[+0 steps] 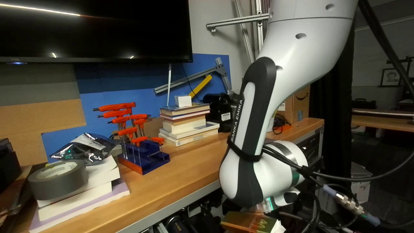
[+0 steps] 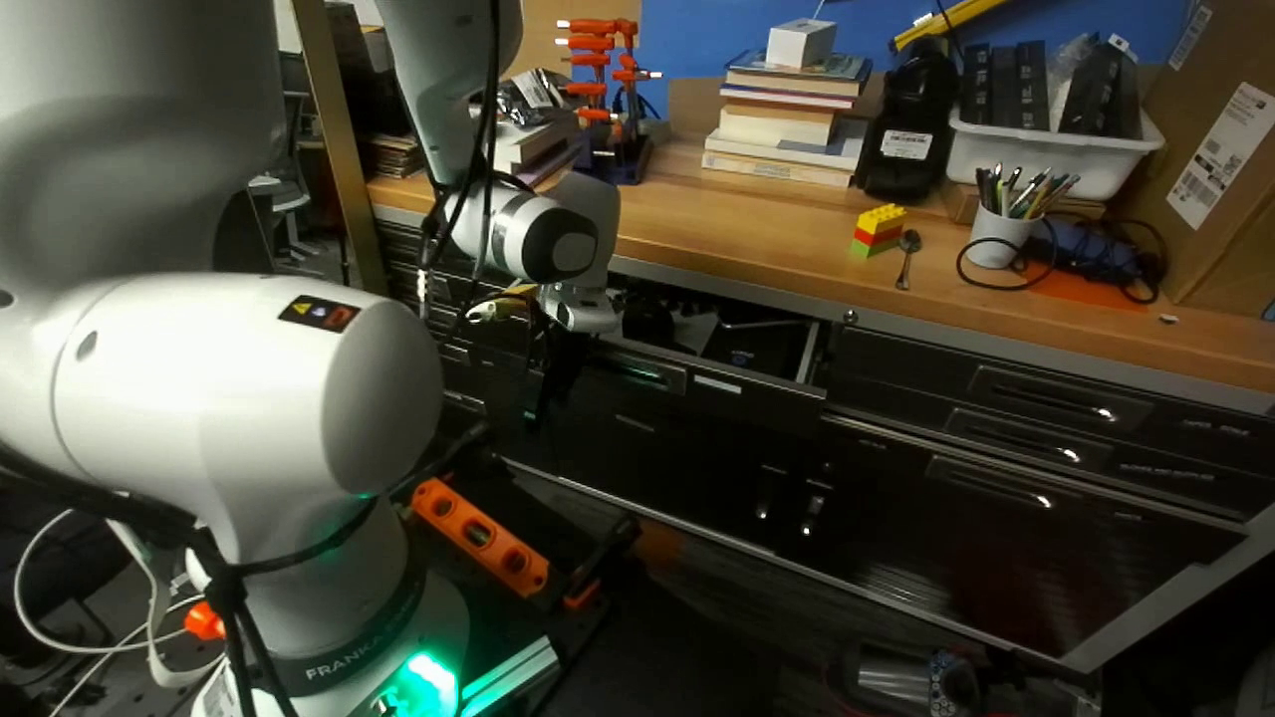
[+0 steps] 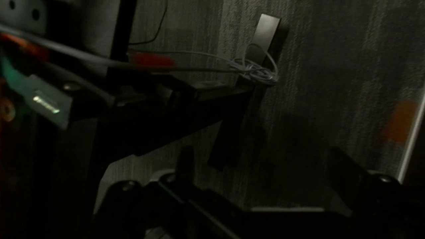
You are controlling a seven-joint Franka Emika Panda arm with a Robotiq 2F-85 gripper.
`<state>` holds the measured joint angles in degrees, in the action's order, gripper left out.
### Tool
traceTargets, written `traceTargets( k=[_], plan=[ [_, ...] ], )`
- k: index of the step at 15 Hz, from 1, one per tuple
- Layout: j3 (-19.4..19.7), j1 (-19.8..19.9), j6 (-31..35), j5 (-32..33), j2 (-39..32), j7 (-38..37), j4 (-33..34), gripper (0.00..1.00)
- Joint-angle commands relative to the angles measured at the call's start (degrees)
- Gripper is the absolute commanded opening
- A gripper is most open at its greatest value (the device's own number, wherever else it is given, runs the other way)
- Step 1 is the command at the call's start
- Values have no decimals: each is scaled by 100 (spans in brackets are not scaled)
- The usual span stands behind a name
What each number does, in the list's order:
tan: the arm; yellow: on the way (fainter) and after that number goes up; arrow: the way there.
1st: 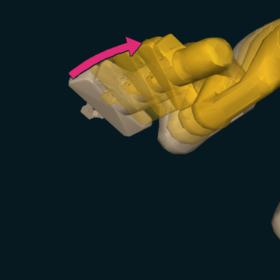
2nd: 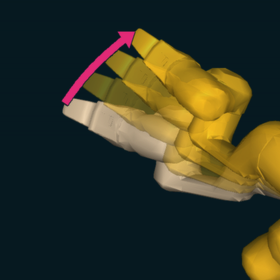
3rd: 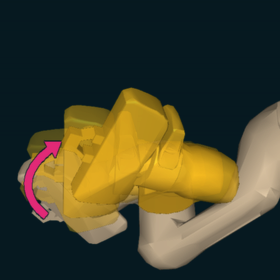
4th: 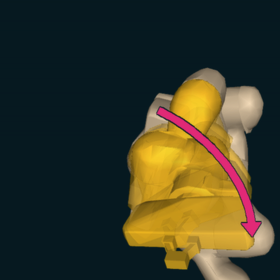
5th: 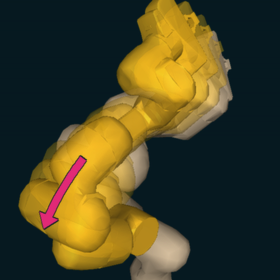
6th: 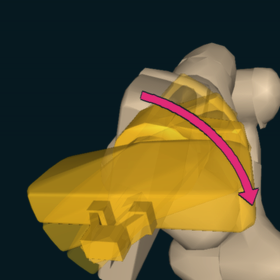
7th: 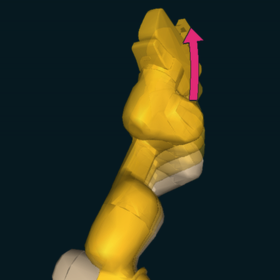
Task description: Remove the black objects from the countertop and place them in the open drawer, close the drawer
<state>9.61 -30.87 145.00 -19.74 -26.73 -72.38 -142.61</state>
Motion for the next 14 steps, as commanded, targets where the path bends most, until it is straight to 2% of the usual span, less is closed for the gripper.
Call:
traceTargets(
  k=[1,5,8,14],
  plan=[
    [-1030,1052,949,-481,-340,131,279,100],
    [-1818,1637,1911,-937,-836,164,707,100],
    [-2225,1808,2385,-1075,-1253,146,1160,100],
    [-2471,1706,2700,-964,-1777,117,1906,100]
  ],
)
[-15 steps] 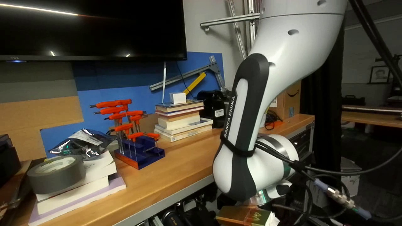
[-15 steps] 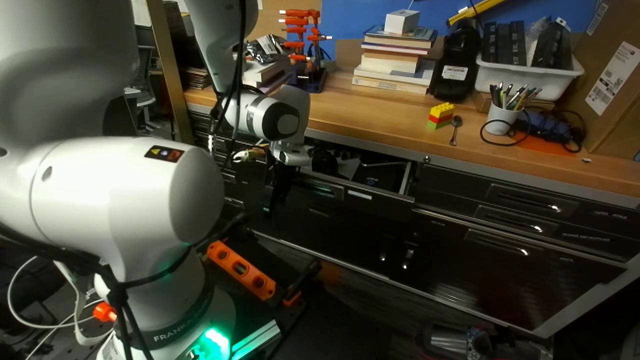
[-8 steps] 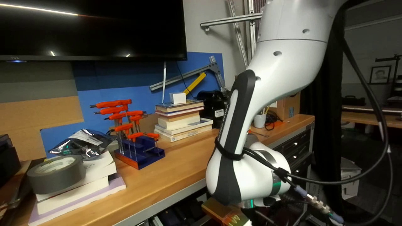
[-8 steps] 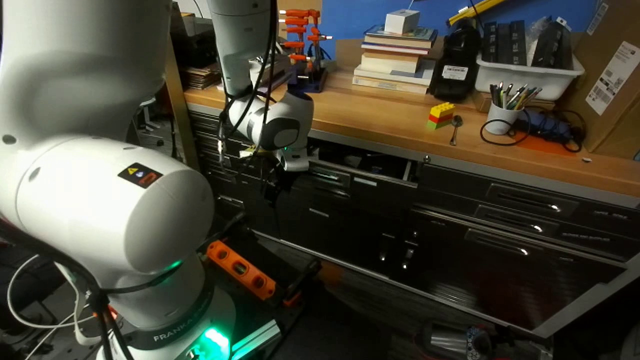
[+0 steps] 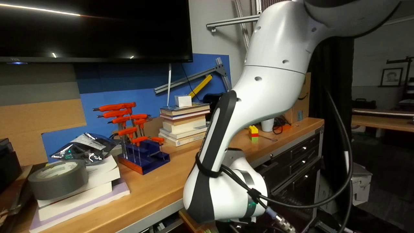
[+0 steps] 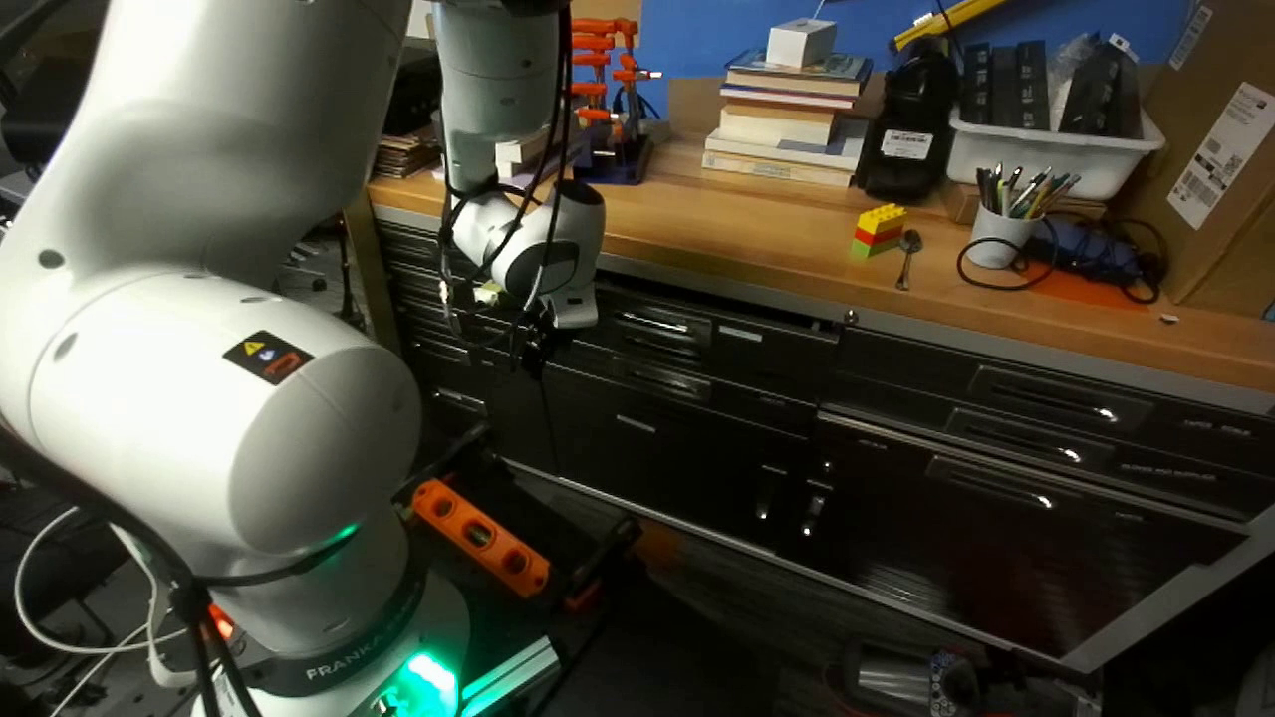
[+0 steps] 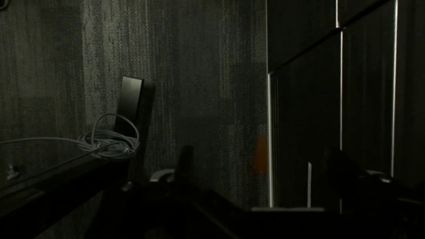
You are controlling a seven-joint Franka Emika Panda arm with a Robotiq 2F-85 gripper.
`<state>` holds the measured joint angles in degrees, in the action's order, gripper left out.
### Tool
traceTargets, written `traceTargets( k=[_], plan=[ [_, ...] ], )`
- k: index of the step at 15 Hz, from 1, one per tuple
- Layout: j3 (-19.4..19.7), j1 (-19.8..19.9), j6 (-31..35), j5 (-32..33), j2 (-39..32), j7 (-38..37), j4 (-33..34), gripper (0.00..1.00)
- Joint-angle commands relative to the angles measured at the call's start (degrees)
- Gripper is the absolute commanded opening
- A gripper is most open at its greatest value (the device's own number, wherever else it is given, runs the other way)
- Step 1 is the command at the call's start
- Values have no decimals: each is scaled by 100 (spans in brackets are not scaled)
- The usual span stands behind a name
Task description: Remove the black objects from the countertop and place them in the open drawer, close the drawer
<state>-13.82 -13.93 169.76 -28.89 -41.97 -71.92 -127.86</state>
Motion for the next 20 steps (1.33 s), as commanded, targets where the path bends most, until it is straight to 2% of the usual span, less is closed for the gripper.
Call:
traceTargets(
  k=[1,6,11,14,17,20],
  plan=[
    [-164,17,270,-48,-312,82,522,100],
    [-225,1,359,-40,-431,92,820,100],
    [-147,-82,322,14,-410,94,766,100],
    [365,-362,59,213,87,-15,204,100],
    [1078,-737,-280,533,901,-110,-692,100],
    [1909,-1168,-694,1233,1738,-207,-1479,100]
  ],
)
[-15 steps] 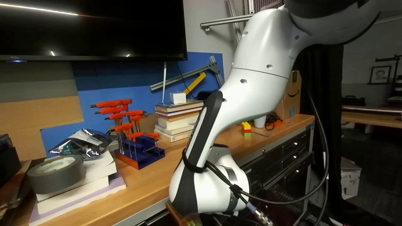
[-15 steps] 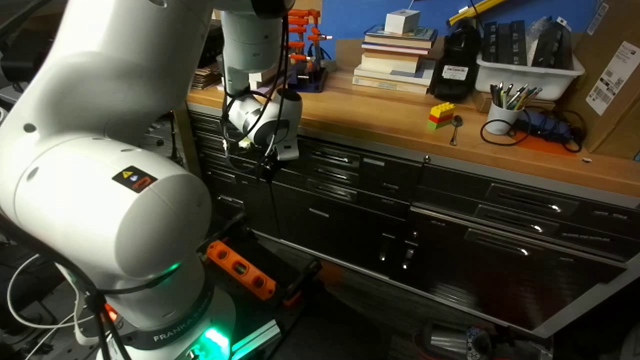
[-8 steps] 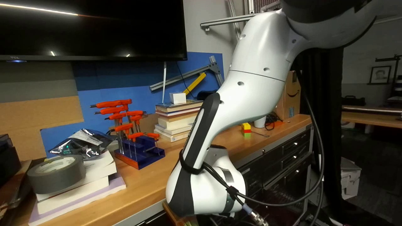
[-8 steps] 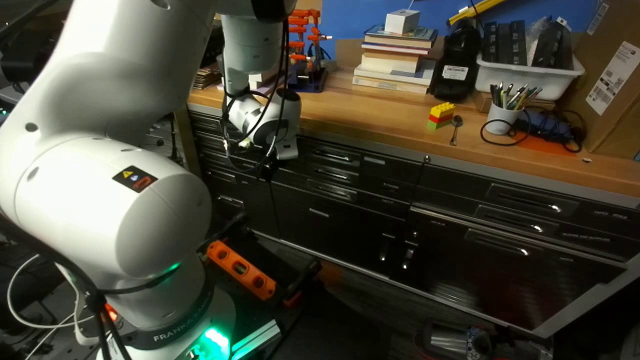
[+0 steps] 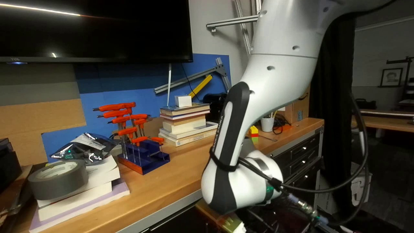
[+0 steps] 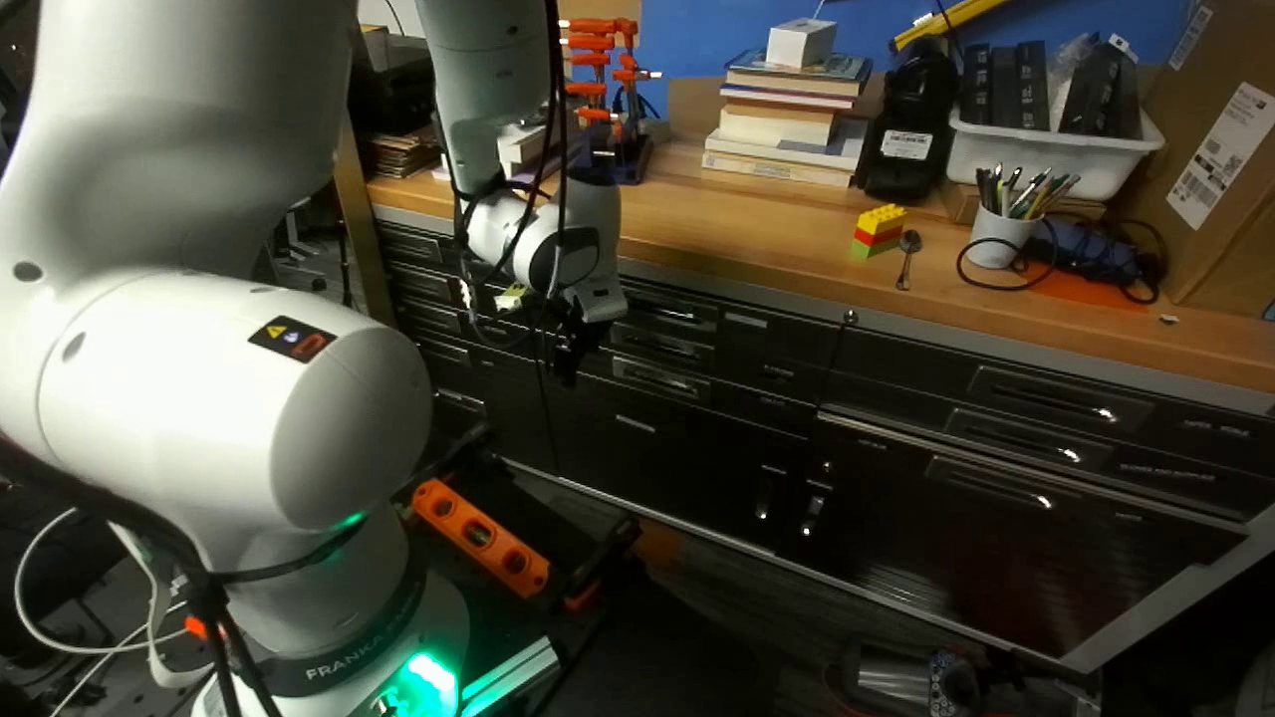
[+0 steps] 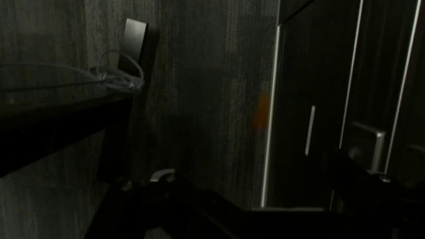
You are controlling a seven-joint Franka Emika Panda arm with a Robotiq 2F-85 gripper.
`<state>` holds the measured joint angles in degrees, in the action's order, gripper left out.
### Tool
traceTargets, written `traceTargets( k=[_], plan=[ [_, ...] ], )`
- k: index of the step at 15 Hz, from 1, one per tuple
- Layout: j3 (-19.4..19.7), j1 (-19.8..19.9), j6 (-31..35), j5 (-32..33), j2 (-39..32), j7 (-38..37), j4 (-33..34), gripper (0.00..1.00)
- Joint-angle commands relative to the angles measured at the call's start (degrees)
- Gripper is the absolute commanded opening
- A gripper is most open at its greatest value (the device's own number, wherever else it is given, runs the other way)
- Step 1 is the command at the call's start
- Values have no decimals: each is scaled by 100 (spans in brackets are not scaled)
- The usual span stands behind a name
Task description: Remove the black objects from the countertop and place them in the open drawer, close the drawer
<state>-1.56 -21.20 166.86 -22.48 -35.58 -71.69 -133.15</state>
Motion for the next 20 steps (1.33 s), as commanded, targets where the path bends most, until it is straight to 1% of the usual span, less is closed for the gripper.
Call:
traceTargets(
  k=[1,2,4,6,8,10,13,16,20],
  plan=[
    [857,-473,-543,895,1391,-185,-1161,100],
    [1000,-460,-668,1224,1687,-100,-1345,100],
    [1151,-327,-963,1883,2308,51,-1631,100],
    [1103,-46,-1280,2473,2922,255,-1804,100],
    [850,347,-1739,2794,3544,672,-1884,100],
    [562,707,-2224,2814,4181,1331,-1933,100],
    [271,1056,-3189,2387,5135,2686,-1879,100],
    [185,1234,-4395,2015,6093,3981,-1737,100],
    [284,1466,-6016,1798,7386,5575,-1584,100]
  ],
)
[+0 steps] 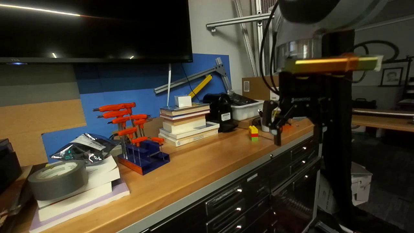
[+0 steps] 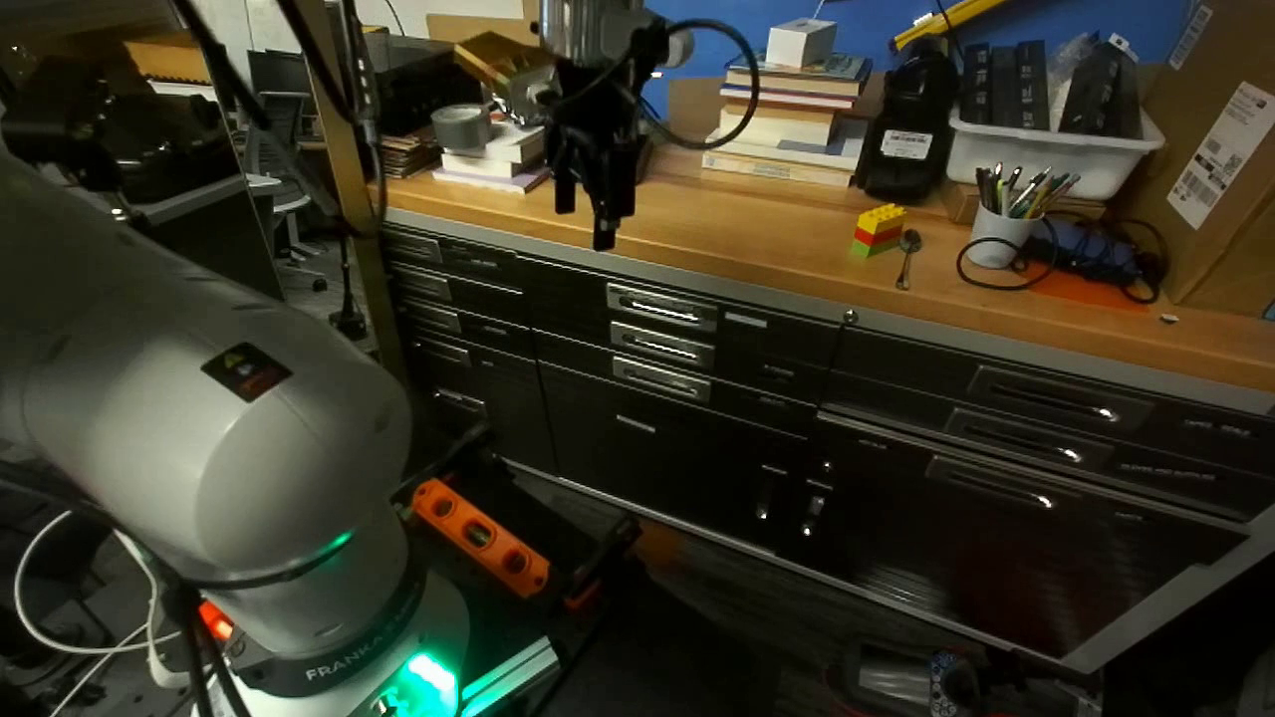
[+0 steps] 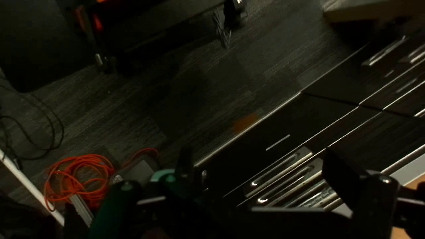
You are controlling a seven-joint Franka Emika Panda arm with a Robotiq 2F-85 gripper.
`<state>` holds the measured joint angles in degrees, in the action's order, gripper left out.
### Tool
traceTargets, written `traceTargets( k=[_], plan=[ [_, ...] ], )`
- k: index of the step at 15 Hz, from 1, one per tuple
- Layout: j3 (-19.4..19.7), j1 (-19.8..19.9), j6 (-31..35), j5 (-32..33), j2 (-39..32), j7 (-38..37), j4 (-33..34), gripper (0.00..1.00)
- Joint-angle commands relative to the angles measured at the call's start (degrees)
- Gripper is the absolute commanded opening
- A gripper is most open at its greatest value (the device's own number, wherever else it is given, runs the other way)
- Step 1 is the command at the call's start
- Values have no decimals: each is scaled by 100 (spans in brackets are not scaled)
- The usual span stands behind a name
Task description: Remove the black objects from the countertop and place them in the open drawer, close the drawer
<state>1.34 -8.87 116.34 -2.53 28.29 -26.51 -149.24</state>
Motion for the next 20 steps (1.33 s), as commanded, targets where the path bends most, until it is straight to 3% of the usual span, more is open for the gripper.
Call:
traceTargets(
  k=[1,4,5,11,20],
  plan=[
    [26,292,-1236,-177,1247,1381,32,100],
    [113,529,-1730,-108,1901,1975,-1,100],
    [89,546,-2319,-154,2485,2065,90,100],
    [251,585,-3597,-217,3424,2781,473,100],
    [184,670,-3637,-189,3532,2787,442,100]
  ],
)
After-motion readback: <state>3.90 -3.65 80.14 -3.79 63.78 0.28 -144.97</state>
